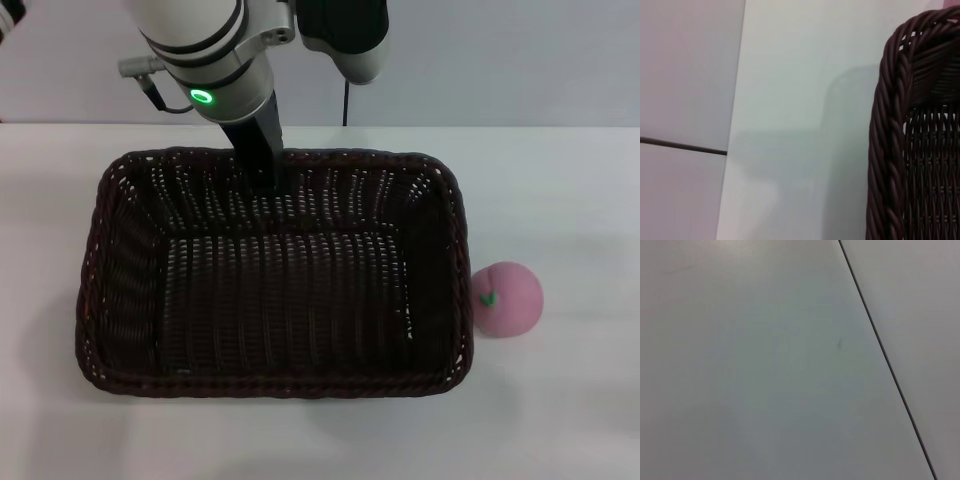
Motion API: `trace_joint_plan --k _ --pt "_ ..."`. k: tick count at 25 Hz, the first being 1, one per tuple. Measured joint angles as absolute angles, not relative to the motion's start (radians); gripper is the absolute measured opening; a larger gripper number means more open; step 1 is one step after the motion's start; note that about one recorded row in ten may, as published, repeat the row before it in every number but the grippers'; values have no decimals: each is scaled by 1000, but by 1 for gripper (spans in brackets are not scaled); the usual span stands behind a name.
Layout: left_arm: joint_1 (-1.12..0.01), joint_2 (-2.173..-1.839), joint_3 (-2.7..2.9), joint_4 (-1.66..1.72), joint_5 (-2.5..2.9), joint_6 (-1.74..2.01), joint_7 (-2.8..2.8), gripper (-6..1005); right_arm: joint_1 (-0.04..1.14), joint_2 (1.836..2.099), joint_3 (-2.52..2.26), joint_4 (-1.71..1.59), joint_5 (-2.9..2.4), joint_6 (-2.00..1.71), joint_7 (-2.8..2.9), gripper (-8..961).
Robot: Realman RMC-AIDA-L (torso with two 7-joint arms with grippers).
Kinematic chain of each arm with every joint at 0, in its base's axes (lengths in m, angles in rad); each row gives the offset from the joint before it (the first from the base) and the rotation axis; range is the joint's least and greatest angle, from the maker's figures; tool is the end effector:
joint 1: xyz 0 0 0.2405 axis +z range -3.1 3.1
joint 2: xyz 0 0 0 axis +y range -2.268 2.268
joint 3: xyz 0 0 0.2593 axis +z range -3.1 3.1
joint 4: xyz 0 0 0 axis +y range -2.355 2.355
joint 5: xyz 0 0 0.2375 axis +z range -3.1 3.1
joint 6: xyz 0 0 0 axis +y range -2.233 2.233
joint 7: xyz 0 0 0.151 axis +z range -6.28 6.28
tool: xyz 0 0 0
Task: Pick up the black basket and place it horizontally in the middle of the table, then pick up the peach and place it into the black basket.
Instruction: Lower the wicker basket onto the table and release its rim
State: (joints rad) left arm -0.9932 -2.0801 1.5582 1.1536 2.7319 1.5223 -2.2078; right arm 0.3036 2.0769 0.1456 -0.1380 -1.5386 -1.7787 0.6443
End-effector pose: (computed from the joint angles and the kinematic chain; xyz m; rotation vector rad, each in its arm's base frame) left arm -0.0746 0.4231 -0.0466 -2.7118 0.0897 0.8904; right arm 0.3693 0.2638 0.0634 -1.3846 0.3988 1.1702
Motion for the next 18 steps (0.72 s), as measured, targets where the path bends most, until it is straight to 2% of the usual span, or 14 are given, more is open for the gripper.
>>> trace_joint_plan --k 18 --pt "-941 -2080 1665 1235 2728 1488 -2255 247 311 2077 144 -135 -1539 -1769 643 722"
